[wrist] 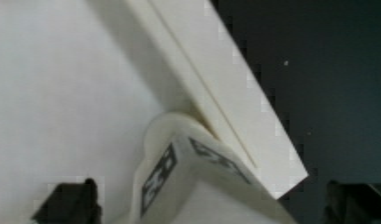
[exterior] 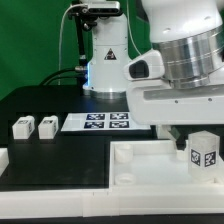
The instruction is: Assemble one leg
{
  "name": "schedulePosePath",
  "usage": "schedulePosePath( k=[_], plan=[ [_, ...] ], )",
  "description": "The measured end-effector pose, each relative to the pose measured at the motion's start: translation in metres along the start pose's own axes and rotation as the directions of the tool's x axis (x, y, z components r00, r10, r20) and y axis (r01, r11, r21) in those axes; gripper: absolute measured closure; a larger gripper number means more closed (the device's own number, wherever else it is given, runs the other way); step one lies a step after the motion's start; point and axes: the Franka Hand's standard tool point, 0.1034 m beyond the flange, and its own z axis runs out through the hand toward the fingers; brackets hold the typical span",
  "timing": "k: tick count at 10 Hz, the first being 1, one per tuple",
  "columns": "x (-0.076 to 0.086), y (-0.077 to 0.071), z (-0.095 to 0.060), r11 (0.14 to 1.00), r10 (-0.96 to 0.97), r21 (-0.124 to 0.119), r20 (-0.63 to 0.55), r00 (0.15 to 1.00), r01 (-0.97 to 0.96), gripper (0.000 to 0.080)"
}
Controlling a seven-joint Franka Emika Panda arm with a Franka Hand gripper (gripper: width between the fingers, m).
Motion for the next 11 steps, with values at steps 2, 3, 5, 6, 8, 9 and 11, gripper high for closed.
schedulePosePath(
  k=[2,3,5,6,8,9,11],
  plan=[
    [0.0000,0.0002,0.0001,0.989,-0.147,-0.003,-0.001,0.989,0.147,0.0156],
    [0.0030,0.0017,-0.0019,0.940,-0.339,-0.034,-0.006,0.941,0.339,0.0151],
    [0.0058,0.0019,-0.0029,0.813,-0.580,-0.056,-0.004,0.815,0.579,0.0150],
    [0.0057,0.0020,-0.0027,0.822,-0.568,-0.055,-0.004,0.823,0.567,0.0153],
    [0.0050,0.0009,-0.0023,0.877,-0.479,-0.047,-0.010,0.878,0.478,0.0307],
    [0.0044,0.0001,-0.0020,0.925,-0.377,-0.046,-0.015,0.926,0.376,0.0499],
    [0.0056,0.0019,-0.0022,0.976,-0.212,-0.045,-0.025,0.977,0.211,0.0503]
  ],
)
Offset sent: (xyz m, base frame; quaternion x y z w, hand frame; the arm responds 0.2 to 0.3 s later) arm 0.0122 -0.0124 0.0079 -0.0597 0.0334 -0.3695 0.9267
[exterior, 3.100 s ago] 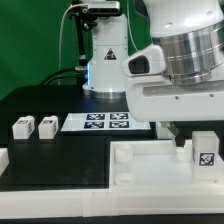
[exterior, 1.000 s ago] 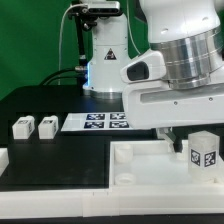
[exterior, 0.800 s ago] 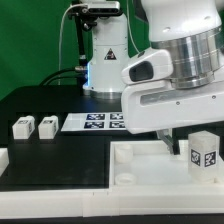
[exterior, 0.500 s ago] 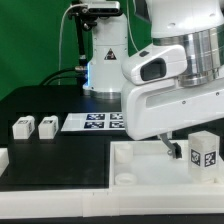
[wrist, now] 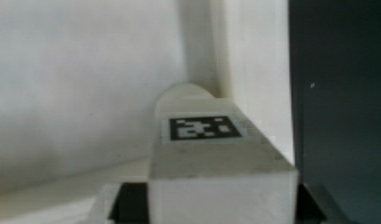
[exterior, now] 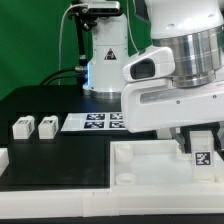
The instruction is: Assemble one leg
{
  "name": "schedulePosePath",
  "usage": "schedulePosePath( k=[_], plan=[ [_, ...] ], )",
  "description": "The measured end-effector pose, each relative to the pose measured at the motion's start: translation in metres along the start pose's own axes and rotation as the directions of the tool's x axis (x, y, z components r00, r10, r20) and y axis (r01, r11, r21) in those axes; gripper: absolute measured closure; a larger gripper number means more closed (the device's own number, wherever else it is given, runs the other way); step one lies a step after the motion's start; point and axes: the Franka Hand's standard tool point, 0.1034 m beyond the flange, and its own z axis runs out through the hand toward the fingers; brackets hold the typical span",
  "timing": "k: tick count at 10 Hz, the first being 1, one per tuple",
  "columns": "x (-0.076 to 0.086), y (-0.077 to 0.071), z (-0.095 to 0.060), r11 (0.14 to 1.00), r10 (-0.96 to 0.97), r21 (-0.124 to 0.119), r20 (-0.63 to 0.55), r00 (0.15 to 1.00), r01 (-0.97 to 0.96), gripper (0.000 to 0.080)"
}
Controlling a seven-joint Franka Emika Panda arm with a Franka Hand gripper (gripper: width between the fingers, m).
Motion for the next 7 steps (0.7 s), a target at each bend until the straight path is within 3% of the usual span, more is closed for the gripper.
schedulePosePath(
  k=[1,3,5,7],
  plan=[
    [0.0002,0.0001,0.0002,0.997,0.078,0.001,-0.001,0.997,-0.078,0.0503],
    [0.0007,0.0016,0.0014,0.910,0.414,0.006,0.001,0.910,-0.414,0.0503],
    [-0.0008,0.0021,0.0031,0.698,0.715,0.027,0.028,0.699,-0.716,0.0503],
    [-0.0020,0.0017,0.0044,0.457,0.885,0.065,0.071,0.461,-0.887,0.0502]
  ],
)
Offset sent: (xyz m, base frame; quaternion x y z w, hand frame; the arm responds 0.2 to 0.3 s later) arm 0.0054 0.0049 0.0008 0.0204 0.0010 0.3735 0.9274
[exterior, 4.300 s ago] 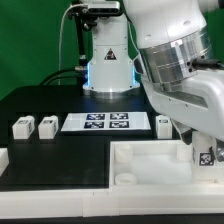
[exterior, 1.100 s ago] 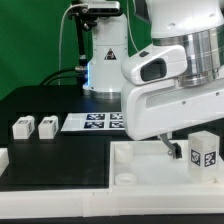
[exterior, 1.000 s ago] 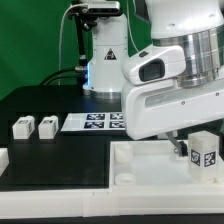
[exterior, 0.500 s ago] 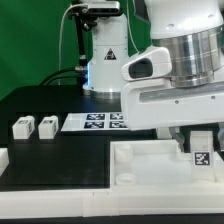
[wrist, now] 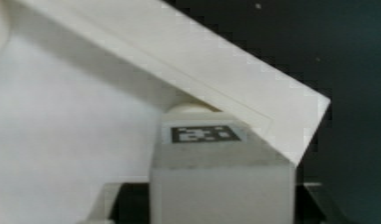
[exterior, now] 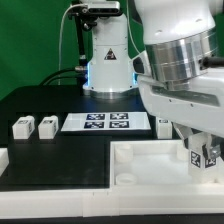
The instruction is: Assemble one leg
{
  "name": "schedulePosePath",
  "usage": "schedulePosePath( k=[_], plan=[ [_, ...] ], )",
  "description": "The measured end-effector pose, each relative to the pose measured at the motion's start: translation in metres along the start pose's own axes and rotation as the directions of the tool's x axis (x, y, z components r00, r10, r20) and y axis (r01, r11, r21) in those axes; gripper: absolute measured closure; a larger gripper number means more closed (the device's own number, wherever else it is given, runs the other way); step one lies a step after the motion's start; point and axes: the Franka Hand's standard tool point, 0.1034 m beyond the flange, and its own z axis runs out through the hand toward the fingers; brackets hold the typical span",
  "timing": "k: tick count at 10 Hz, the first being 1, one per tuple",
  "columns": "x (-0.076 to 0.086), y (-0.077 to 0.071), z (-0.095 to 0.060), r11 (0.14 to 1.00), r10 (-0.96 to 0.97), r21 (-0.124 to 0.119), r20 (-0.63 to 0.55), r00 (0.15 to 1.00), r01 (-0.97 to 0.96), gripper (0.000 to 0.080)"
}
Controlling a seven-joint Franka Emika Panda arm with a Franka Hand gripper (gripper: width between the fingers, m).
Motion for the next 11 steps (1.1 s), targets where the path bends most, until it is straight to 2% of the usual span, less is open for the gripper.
schedulePosePath(
  k=[1,2,4,5,6,7,8,9,11],
  plan=[
    [-0.002,0.000,0.000,0.991,0.131,0.016,0.005,0.991,-0.131,0.0502],
    [-0.005,-0.001,0.001,0.976,0.218,0.018,0.008,0.976,-0.218,0.0502],
    [-0.005,0.000,0.001,0.981,0.196,0.016,0.008,0.981,-0.196,0.0502],
    [-0.005,0.000,0.002,0.987,0.158,0.016,0.008,0.987,-0.158,0.0321],
    [-0.006,0.000,0.002,0.988,0.152,0.015,0.007,0.988,-0.152,0.0208],
    [-0.008,0.003,0.002,1.000,-0.020,-0.018,0.000,1.000,0.020,0.0208],
    [-0.011,0.003,0.001,0.978,-0.205,-0.050,-0.017,0.979,0.204,0.0162],
    [-0.015,0.004,0.001,0.969,-0.243,-0.051,-0.018,0.970,0.241,0.0153],
    [-0.014,0.004,0.002,0.895,-0.443,-0.056,-0.007,0.897,0.442,0.0153]
  ],
)
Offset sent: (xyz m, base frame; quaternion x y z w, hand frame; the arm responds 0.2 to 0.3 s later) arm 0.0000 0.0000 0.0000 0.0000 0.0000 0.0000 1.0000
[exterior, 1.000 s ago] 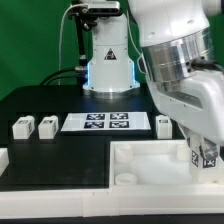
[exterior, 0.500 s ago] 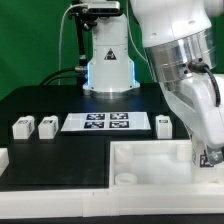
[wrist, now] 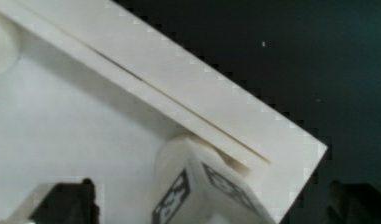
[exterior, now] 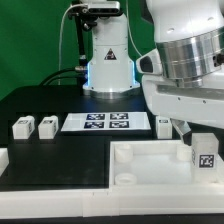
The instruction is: Assemble one leg
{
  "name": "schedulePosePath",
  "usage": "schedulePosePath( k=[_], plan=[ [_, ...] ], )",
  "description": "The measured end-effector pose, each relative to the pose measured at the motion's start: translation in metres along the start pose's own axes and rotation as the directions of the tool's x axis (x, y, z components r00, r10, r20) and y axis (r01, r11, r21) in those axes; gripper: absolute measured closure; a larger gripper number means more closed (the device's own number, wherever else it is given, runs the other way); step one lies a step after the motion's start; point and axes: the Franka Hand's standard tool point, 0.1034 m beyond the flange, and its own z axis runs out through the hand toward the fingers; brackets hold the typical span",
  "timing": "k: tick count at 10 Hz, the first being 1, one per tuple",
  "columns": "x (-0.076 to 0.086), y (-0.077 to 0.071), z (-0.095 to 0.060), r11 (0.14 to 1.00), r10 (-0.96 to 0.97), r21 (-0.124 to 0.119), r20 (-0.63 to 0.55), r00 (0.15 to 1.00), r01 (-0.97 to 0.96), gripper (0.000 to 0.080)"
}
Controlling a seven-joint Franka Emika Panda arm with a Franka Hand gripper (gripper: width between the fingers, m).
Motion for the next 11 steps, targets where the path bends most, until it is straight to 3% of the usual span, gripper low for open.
schedulePosePath(
  k=[1,2,4,6,7,9,10,11],
  plan=[
    [-0.001,0.000,-0.001,0.989,-0.147,-0.029,-0.013,0.989,0.147,0.0151],
    [-0.002,-0.004,-0.003,0.930,-0.362,-0.081,-0.039,0.931,0.358,0.0151],
    [0.001,-0.005,-0.002,0.773,-0.631,-0.104,-0.030,0.775,0.625,0.0151],
    [0.007,-0.003,0.001,0.605,-0.796,-0.109,-0.044,0.604,0.789,0.0151],
    [0.005,-0.003,0.002,0.651,-0.758,-0.104,-0.047,0.650,0.752,0.0151],
    [0.005,-0.003,0.002,0.652,-0.757,-0.105,-0.048,0.651,0.751,0.0416],
    [0.008,-0.001,0.002,0.656,-0.754,-0.109,-0.048,0.656,0.746,0.0502],
    [0.009,0.000,0.002,0.755,-0.655,-0.096,-0.062,0.753,0.648,0.0502]
  ],
)
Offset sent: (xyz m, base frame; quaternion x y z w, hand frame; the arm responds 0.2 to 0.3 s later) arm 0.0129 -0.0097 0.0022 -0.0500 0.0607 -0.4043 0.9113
